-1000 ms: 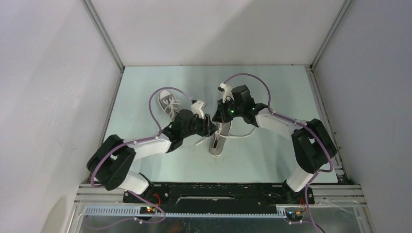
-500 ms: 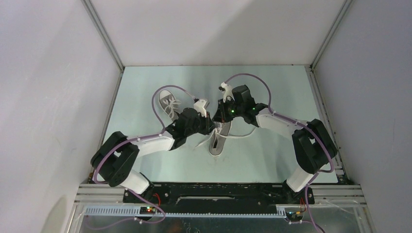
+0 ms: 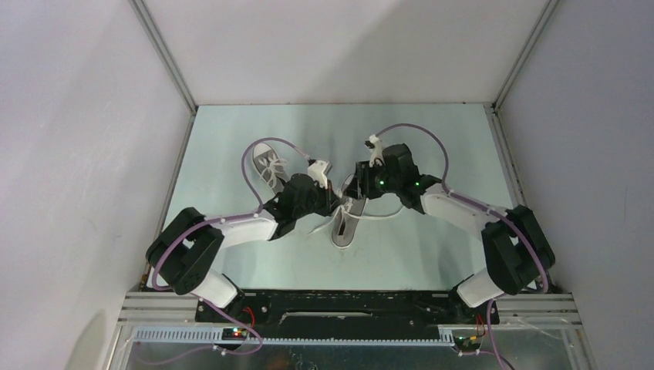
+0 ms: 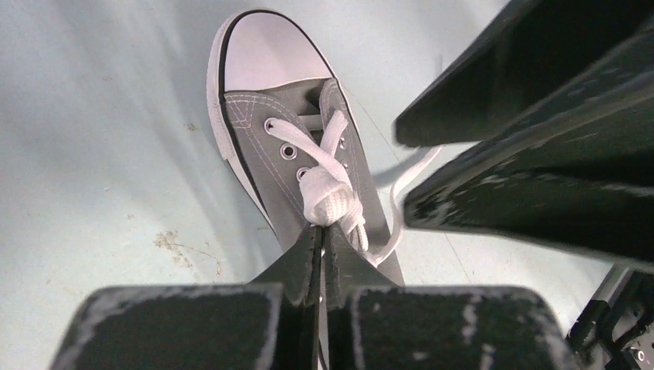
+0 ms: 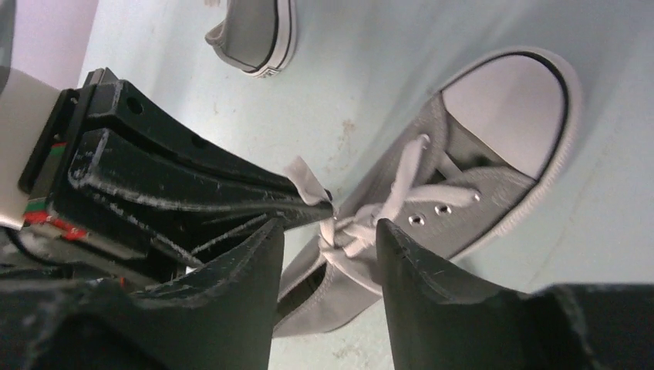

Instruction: Tie the shoes

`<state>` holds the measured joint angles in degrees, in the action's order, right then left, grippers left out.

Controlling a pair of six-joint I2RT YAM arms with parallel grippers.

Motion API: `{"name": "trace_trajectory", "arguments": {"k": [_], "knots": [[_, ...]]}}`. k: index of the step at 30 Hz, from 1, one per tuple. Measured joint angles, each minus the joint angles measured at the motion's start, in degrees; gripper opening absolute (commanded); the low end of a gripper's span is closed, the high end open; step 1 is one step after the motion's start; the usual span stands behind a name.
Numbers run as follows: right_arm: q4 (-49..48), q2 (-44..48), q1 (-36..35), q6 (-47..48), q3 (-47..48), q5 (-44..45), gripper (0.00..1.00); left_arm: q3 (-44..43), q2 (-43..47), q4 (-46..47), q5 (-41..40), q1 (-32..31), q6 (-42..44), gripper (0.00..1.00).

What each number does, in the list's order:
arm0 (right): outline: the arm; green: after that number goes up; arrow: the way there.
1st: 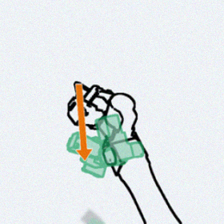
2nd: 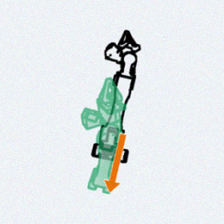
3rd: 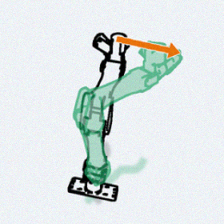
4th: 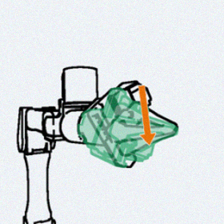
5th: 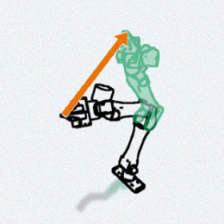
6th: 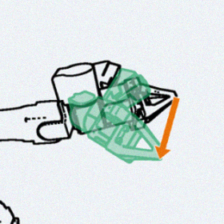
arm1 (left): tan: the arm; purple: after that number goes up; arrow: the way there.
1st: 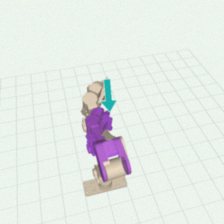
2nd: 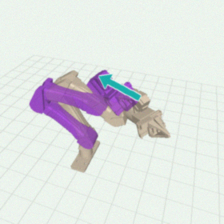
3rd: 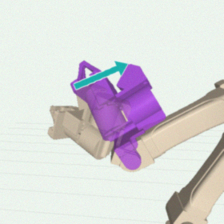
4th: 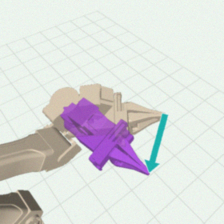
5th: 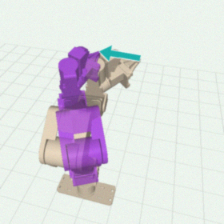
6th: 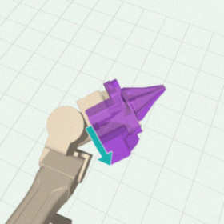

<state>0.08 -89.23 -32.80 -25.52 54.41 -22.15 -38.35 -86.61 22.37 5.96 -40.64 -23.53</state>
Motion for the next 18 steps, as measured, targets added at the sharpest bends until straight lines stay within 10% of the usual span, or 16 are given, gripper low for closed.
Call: {"name": "trace_trajectory", "arguments": {"k": [7,18], "knots": [[3.52,11.76,1.40,-8.44,-6.71,10.08,0.72,1.88,0.02,3.28,0.33,0.00,-0.04,0.00],[9.64,20.81,-0.35,-44.98,-20.02,27.12,0.66,3.23,0.02,6.88,1.40,0.00,-0.44,0.00]]}}
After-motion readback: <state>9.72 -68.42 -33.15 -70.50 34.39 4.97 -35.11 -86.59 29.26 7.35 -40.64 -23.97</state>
